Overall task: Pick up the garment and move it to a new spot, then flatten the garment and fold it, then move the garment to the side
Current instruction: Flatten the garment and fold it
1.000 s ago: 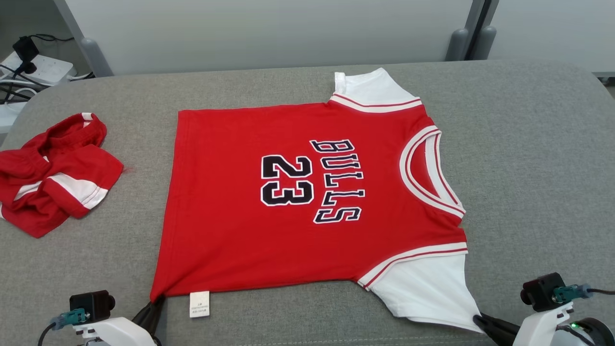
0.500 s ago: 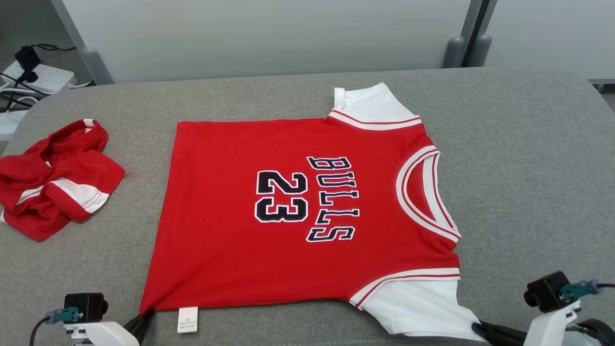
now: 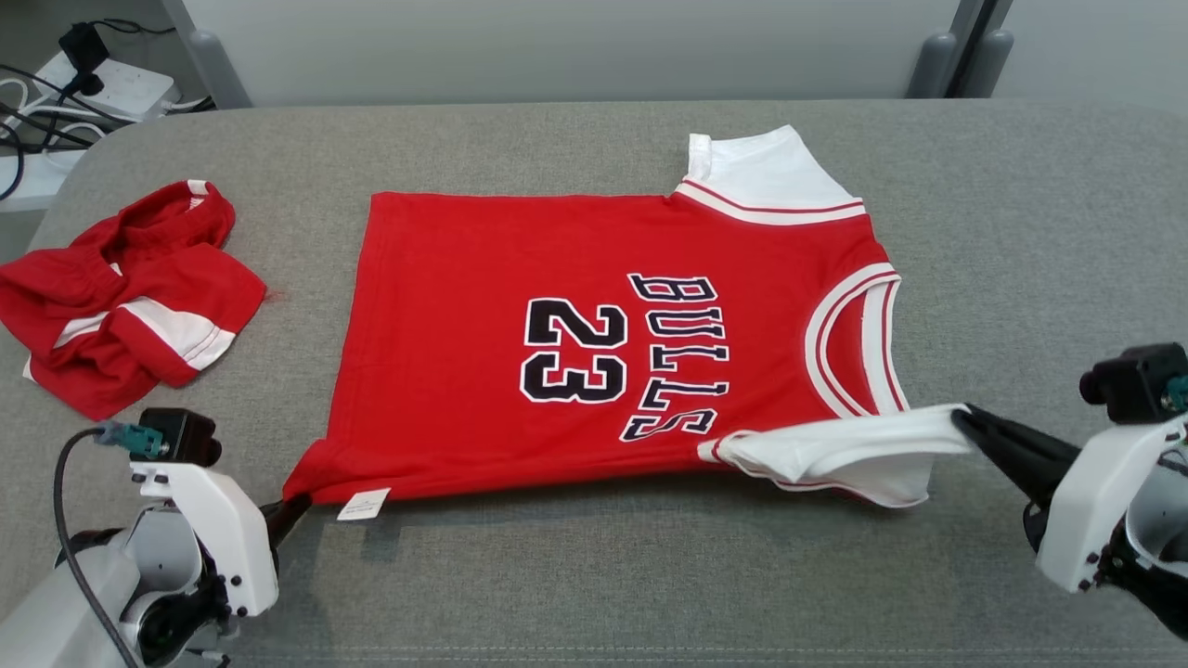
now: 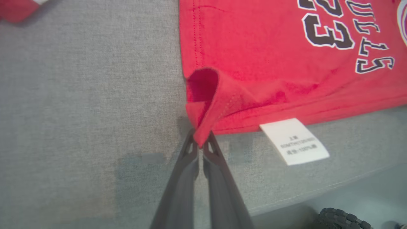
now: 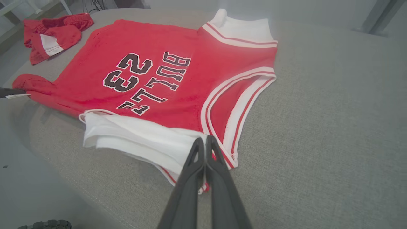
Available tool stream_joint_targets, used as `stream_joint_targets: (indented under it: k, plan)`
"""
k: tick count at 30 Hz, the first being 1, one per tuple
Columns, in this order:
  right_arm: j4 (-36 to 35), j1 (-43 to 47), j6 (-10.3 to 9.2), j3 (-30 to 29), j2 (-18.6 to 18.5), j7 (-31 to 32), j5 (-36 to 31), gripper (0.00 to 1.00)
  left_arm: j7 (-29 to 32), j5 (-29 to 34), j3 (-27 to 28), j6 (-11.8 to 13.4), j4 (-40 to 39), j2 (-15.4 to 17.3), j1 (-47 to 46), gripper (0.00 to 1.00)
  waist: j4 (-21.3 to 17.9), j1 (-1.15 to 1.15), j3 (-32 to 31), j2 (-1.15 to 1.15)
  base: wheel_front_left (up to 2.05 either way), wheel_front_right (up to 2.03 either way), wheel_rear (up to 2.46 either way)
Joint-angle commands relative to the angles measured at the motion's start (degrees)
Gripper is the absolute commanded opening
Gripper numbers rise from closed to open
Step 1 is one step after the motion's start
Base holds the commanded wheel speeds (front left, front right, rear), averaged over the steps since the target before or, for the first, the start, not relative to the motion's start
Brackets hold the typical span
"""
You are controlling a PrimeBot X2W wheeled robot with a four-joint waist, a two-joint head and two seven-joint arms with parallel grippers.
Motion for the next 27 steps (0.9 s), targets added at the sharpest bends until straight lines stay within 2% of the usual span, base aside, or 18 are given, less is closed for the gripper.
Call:
stream_joint_targets:
  k: [1, 11, 14, 19, 25, 26, 27]
  plan:
    - [0.0, -1.8, -0.25, -0.7, -1.0, -0.8, -0.9, 0.0, 1.6, -0.9, 2.7, 1.0, -1.1, 2.6, -3.9, 0.0, 0.3, 0.0, 0.6, 0.0, 0.0, 0.0, 0.0]
    - [8.8, -10.4, -0.25, -0.8, 3.9, -1.8, -6.2, 0.0, 14.6, -2.5, 1.9, 5.1, -2.6, 1.3, -14.4, 0.0, 0.6, 0.0, 3.6, 0.0, 0.0, 0.0, 0.0]
    - [10.9, -12.4, -0.25, -0.6, 5.5, -3.0, -7.2, 0.0, 16.9, -2.7, 1.8, 6.1, -1.5, 0.5, -17.4, 0.0, 0.4, 0.0, 4.5, 0.0, 0.0, 0.0, 0.0]
    - [14.0, -15.7, -0.25, 0.1, 8.5, -5.2, -8.3, 0.0, 17.8, -2.1, 1.5, 6.7, 1.4, -0.4, -20.3, 0.0, -0.7, 0.0, 6.3, 0.0, 0.0, 0.0, 0.0]
    - [18.2, -19.0, -0.25, 1.1, 11.1, -7.6, -9.1, 0.0, 14.4, -1.7, 2.0, 5.3, 4.7, -2.0, -22.0, 0.0, -1.7, 0.0, 8.7, 0.0, 0.0, 0.0, 0.0]
    - [18.8, -19.5, -0.25, 1.2, 11.4, -8.0, -9.1, 0.0, 13.5, -1.4, 2.0, 5.0, 5.2, -2.2, -22.4, 0.18, -1.8, 0.0, 9.2, 0.0, 0.0, 0.0, 0.0]
    - [19.4, -20.0, -0.25, 1.4, 11.7, -8.4, -9.1, 0.0, 12.8, -1.2, 2.0, 4.7, 5.8, -2.4, -22.6, 0.32, -1.8, 0.0, 9.6, 0.0, 0.0, 0.0, 0.0]
